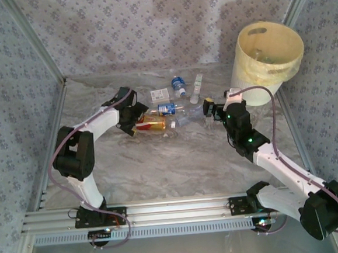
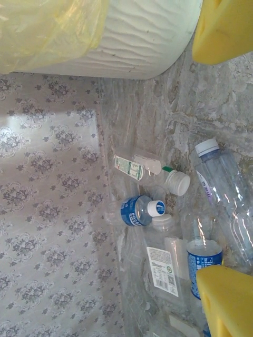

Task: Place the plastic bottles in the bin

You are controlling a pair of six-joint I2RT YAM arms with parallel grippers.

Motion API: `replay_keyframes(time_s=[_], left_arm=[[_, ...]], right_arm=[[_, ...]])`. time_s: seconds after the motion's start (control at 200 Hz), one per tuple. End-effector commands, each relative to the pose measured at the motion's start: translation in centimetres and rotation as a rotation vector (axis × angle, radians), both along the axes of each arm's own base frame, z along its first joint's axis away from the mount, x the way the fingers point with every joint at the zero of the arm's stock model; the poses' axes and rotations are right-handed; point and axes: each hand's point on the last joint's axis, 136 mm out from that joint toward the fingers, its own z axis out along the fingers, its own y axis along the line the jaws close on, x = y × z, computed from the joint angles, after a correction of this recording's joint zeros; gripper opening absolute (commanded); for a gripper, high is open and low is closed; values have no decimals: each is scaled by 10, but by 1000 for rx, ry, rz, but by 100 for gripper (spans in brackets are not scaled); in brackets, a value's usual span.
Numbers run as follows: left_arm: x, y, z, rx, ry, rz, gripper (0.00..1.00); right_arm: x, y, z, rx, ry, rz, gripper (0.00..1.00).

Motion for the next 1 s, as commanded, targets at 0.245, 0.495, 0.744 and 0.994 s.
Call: replay_keyframes(time_s=[0.245, 0.495, 0.744, 0.994], left_arm=[[-2, 0, -26, 2, 120, 206, 96], [4, -8, -43, -8, 138, 191, 79], [11, -8, -28, 12, 49, 110, 70], [18, -9, 8, 50, -111, -40, 62]], right_arm=[[-3, -7, -4, 1, 12, -28, 100], [-4, -7, -8, -2, 28, -30, 100], [-2, 22, -7, -53, 4, 148, 100], [2, 64, -22, -75, 54, 353, 100]])
